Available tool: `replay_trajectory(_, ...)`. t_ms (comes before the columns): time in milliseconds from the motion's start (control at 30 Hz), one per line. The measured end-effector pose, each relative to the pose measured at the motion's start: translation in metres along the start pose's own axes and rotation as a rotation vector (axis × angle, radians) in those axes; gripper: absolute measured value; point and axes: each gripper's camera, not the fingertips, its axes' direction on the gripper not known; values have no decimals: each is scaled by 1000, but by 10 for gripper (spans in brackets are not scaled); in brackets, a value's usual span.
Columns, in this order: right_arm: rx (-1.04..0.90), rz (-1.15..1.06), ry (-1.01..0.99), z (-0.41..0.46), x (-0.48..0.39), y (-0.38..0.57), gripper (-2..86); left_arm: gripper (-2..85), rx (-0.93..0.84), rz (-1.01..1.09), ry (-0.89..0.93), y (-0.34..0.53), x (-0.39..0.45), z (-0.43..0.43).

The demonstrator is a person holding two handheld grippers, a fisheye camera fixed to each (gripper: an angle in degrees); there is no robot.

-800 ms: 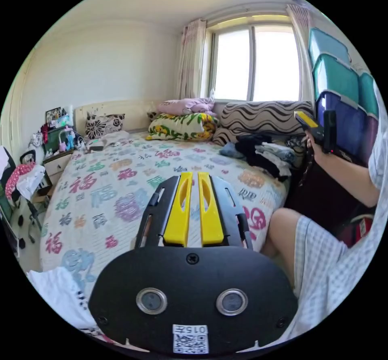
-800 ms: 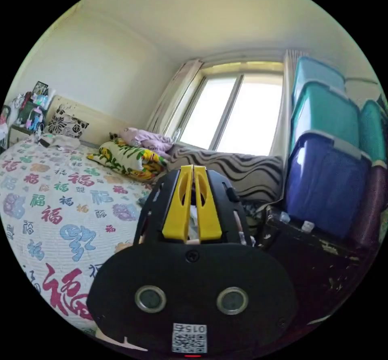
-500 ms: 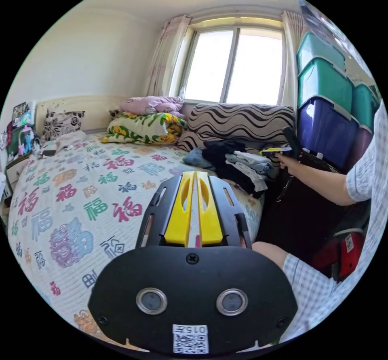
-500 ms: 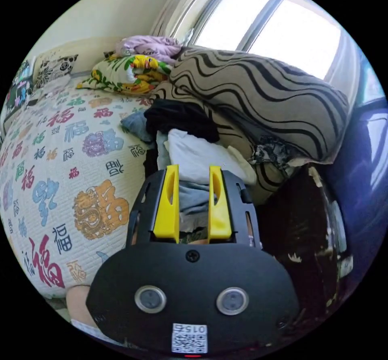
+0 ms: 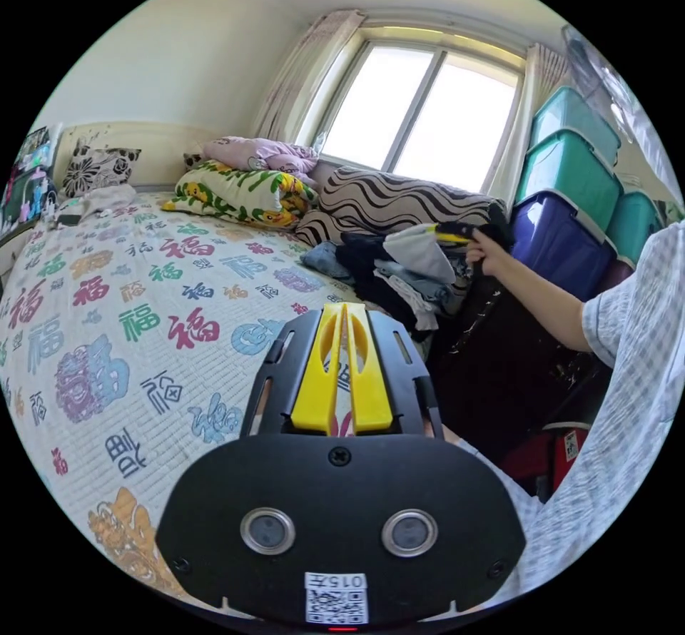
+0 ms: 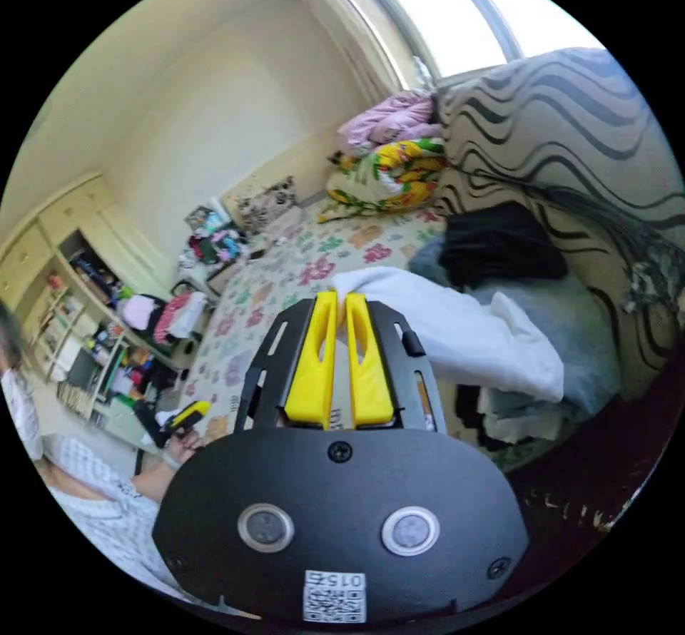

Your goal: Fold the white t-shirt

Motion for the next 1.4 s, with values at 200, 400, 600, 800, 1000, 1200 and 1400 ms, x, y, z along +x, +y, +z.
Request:
replay_trajectory(200, -65, 38, -201, 55, -46, 35, 20, -5, 101, -76, -142, 17, -8, -39)
replay_trajectory(400, -455, 390, -328, 193, 15, 129, 2, 3, 39, -222, -292, 58, -42, -60)
replay_trajectory(600, -553, 163, -344, 223, -25, 148, 29, 44, -155, -337, -353, 95, -72, -15)
replay_trajectory(800, -787, -275, -94, 264, -87, 162, 60, 61, -311, -361, -229, 99, -81, 75)
replay_trajectory(1000, -843, -259, -105, 268, -100, 179, 75, 54, -411, -57, -64, 60, -38, 160)
replay_trajectory(1200, -731, -97, -68, 256, -84, 171, 72, 60, -684, 132, 12, 55, 2, 259)
replay_trajectory(1400, -697, 8, -116, 248, -78, 165, 69, 30, -652, 270, -175, 50, 37, 282)
